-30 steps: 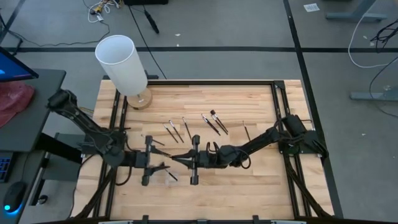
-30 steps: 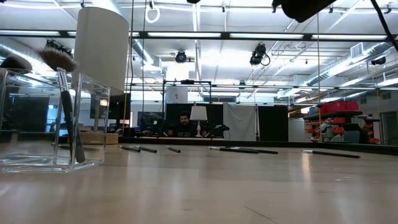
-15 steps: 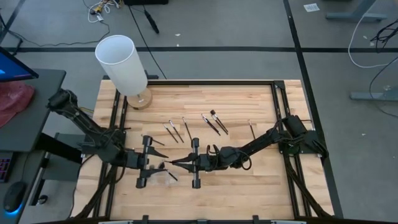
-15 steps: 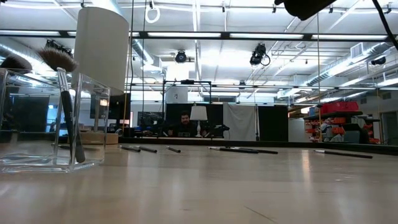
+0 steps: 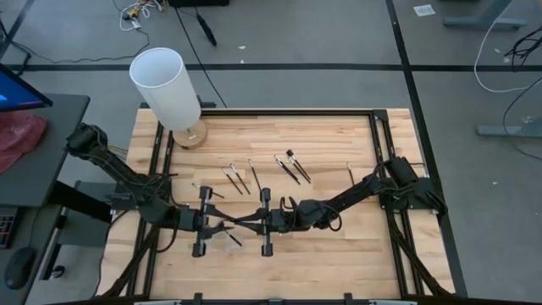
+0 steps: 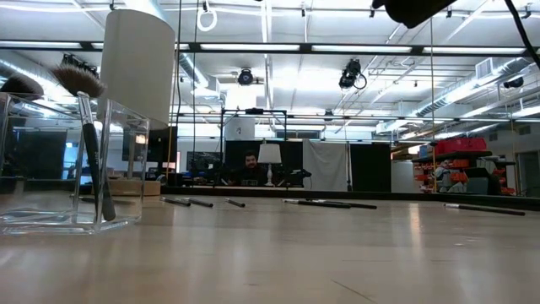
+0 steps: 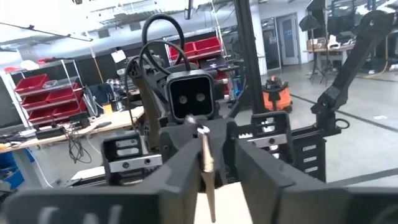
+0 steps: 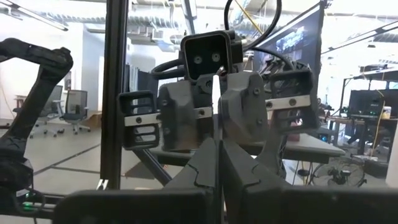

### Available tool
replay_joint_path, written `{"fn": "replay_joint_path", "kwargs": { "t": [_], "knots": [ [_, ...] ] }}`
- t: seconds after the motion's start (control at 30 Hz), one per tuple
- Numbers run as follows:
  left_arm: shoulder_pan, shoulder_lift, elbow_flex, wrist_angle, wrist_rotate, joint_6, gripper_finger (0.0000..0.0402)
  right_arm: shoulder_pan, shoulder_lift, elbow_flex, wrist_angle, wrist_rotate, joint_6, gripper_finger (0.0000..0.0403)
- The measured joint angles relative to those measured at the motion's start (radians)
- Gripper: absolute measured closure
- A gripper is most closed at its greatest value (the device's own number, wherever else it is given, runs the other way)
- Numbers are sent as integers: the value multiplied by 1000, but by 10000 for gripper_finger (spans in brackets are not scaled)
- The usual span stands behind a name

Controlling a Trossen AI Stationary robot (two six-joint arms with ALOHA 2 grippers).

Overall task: Put items in baskets/containers
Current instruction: Put the liner brush into the transparent organizer

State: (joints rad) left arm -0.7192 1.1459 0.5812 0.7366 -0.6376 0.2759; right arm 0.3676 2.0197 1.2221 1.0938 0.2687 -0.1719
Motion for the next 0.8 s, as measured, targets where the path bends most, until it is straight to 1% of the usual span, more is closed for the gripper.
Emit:
{"fn": "replay_joint_path", "kwargs": {
  "t": [0.17,0.27,0.33,0.4,0.47,0.53,0.6,0.7,0.8],
  "knots": [
    [-16,-1,0,-3,6,48,382,2,0,1,-17,-10,2,396],
    [-41,-11,3,-35,-8,69,385,1,0,3,-47,-11,16,388],
    [-64,-25,24,-102,-53,71,380,0,0,4,-62,-6,29,376],
    [-96,-50,59,-205,-114,65,379,0,-2,2,-76,5,38,361],
    [-131,-76,115,-357,-150,19,383,2,-2,1,-95,14,39,344],
    [-161,-92,175,-538,-154,-56,385,4,-1,1,-103,48,38,329],
    [-193,-101,241,-722,-155,-150,385,9,-5,1,-126,105,33,316],
    [-238,-102,334,-969,-127,-312,378,19,-9,1,-148,183,31,302],
    [-270,-100,361,-1117,-85,-435,377,25,-14,0,-157,214,29,294]
  ]
}}
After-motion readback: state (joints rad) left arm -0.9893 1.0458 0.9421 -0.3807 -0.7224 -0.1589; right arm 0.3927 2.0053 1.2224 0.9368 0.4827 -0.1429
